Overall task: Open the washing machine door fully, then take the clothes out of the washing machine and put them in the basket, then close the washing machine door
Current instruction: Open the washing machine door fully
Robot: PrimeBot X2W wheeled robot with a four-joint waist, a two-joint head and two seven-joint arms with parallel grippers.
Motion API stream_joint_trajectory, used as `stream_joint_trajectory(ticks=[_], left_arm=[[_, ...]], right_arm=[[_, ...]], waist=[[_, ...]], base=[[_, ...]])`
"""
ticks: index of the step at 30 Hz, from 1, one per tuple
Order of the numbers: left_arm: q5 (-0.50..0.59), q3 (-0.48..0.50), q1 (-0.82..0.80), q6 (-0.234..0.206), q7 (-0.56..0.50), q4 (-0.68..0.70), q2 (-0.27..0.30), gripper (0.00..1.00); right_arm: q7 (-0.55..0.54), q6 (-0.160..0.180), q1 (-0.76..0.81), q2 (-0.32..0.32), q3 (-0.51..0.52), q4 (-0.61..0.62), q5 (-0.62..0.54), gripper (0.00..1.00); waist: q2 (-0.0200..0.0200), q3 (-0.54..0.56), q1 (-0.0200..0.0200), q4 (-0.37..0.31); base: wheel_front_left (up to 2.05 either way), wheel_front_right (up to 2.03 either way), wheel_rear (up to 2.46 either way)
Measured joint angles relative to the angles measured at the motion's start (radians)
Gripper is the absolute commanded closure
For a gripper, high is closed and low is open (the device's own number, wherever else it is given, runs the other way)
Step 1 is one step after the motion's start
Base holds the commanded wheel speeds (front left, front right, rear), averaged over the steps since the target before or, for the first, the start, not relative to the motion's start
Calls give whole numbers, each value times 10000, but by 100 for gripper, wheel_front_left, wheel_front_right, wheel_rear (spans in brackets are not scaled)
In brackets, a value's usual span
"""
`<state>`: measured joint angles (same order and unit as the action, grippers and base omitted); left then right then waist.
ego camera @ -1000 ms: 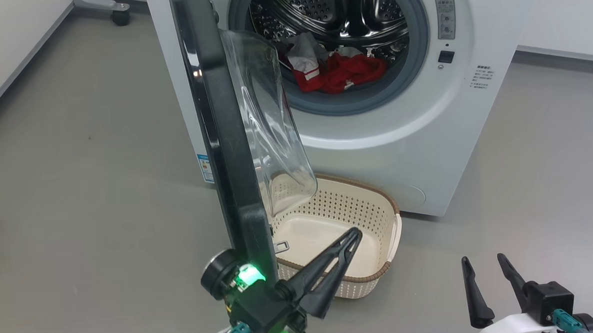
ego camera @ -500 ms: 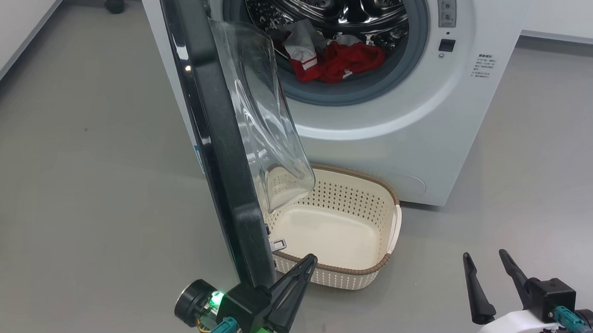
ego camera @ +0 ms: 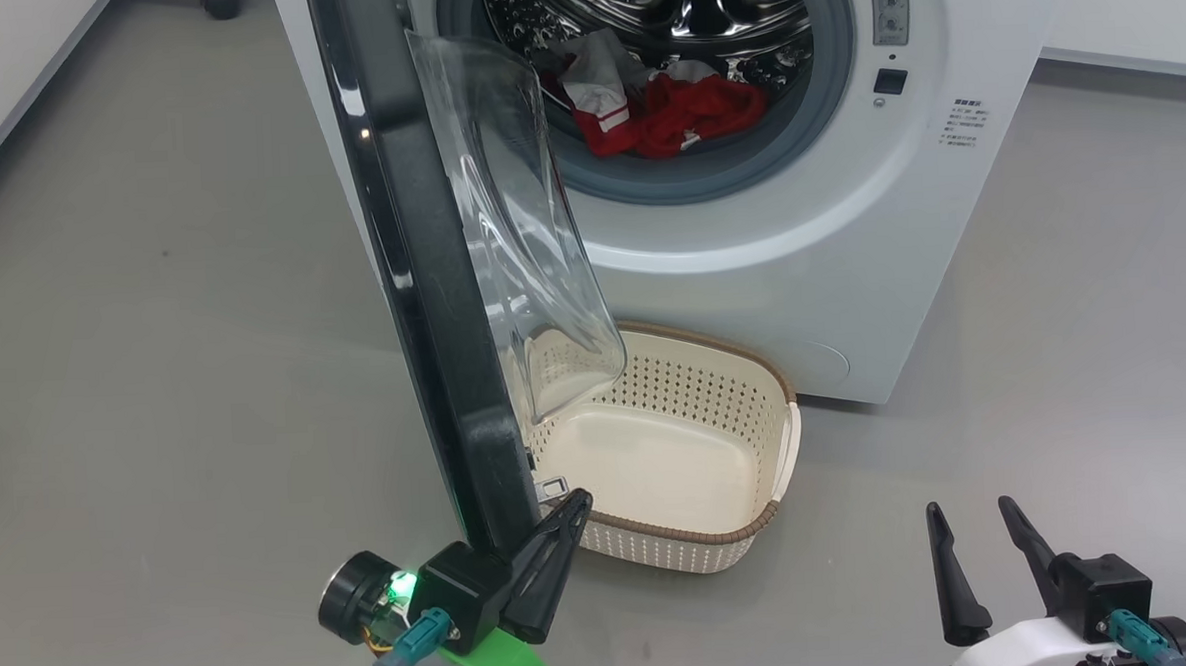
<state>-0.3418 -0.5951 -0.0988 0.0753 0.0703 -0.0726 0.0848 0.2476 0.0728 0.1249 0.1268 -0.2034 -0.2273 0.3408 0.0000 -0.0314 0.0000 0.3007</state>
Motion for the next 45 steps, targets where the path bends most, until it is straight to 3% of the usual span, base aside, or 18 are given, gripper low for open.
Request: stream_joint_trajectory(ticks=[19,45], left_arm=[[-2,314,-52,-397,368,-401,-90,100],[-96,1149,261,-1154,677,-815,65,100]], right_arm=[[0,0,-132,29,107,-48,10,0],[0,13,35,92,510,-8,13,0]], waist=[[0,-83,0,187],[0,212,0,1434]], base=[[0,0,0],[0,0,0]])
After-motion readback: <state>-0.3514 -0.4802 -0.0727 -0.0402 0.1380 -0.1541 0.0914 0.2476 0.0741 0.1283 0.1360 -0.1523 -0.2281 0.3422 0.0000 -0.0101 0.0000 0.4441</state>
